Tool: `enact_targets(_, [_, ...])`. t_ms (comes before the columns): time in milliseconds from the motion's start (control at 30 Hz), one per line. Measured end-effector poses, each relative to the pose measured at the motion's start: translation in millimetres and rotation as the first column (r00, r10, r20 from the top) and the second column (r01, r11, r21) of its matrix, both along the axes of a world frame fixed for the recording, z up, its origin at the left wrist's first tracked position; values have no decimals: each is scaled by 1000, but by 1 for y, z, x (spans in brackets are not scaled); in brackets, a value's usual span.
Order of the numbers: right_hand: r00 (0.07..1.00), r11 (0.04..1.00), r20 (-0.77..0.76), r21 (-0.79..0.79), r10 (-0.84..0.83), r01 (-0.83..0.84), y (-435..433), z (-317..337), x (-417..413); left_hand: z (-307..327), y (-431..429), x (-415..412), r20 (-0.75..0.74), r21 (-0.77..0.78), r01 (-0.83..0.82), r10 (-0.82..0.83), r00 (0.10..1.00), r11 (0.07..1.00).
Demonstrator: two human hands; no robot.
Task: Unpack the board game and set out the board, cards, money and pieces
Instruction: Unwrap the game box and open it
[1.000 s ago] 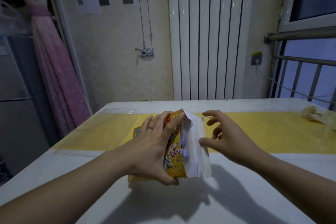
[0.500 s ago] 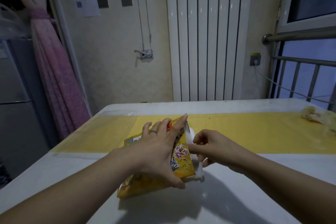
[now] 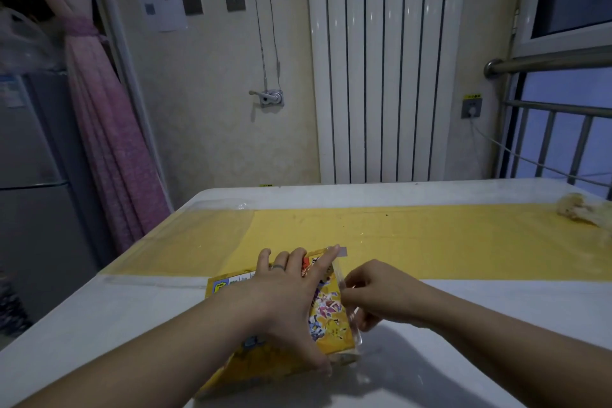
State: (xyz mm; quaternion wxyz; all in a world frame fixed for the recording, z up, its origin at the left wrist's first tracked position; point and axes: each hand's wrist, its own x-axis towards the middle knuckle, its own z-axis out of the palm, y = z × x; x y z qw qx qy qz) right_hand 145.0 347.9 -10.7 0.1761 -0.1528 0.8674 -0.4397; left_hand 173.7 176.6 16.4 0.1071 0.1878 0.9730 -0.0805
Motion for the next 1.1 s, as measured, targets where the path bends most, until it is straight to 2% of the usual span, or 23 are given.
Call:
enact_targets(333, [992,996,110,-50,-65,70,9,-25,-10,-8,-5,-1,88,3,-65,64,994,998])
enact_targets(567, [963,956,177,-177,-204,235,25,-35,-5,-9,-7,-2,109,-50,-78,83,991,996])
enact_targets(633, [954,943,235,-228,-188,242,25,-36,-4,-10,-6,-3,95,-63,-73,79,992,995])
enact_targets(733, [935,918,345,-340,-79,203,20,-33,-2,-10,-5,-6,81,-78,-76,82,993,994])
enact_targets(800, [945,905,325,-390,-37,169,16,-32,-2,-8,-5,-8,75,-78,-78,84,994,994])
enact_targets(933, [948,863,294,-441,-122,248,8,-33,-6,-4,-6,-7,60,-76,-91,96,994,993])
enact_targets(1100, [949,838,293,-482,-121,255,1,-18,-10,5,-20,-3,23,-61,-135,136,990,989])
